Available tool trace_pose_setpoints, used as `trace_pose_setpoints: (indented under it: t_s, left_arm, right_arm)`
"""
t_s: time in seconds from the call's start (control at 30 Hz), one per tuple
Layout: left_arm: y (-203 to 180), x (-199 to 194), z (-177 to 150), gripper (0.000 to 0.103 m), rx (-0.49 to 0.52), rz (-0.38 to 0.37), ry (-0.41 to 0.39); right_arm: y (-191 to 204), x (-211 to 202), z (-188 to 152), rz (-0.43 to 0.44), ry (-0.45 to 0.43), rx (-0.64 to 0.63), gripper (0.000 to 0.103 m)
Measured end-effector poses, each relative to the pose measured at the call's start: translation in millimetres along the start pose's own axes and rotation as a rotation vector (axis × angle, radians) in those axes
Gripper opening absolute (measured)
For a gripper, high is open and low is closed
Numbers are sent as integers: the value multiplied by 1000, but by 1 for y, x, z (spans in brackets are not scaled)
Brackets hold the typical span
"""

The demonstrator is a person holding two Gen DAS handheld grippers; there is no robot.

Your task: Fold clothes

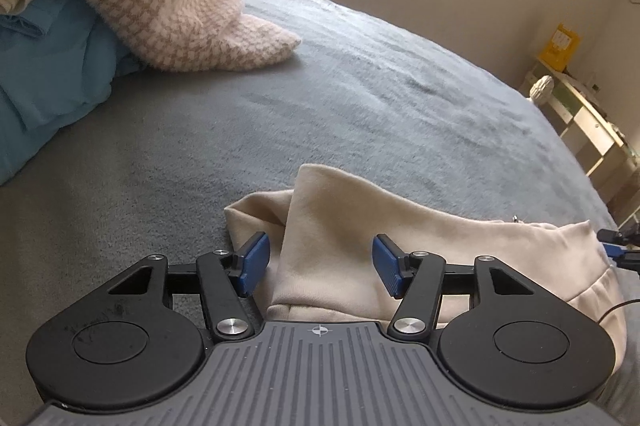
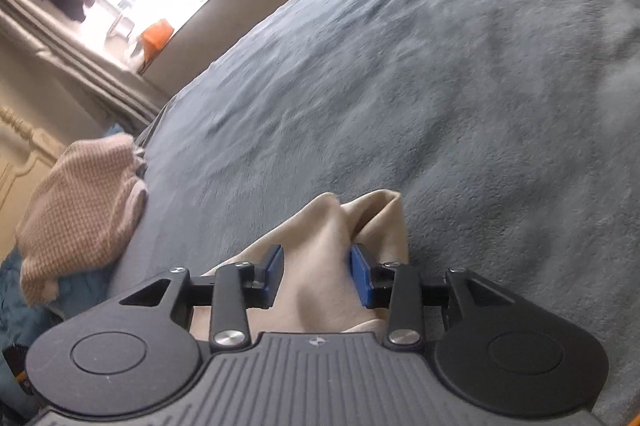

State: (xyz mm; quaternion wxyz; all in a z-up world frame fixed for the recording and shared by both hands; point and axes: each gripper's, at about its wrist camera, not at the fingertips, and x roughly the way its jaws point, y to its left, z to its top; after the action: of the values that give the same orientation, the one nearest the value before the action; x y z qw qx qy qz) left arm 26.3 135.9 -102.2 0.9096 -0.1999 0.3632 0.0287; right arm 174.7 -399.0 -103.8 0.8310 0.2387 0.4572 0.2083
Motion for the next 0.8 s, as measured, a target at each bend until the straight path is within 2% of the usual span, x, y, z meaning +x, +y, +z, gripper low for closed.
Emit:
trace_pose_setpoints:
  t_s: [0.43,0.63,0.8]
  left_arm:
    - [0,3,9,56,8,-13,-14]
    - [-9,12,14,51,38,-33,-12]
    - [-13,19,14,42,48,-3,-4]
  right_arm:
    - [8,-11,-6,-16,-72,-35,40]
    - [10,-10,-6,-11,-103,-47,39]
    - [10,-1,-4,-34,-91,-78,39]
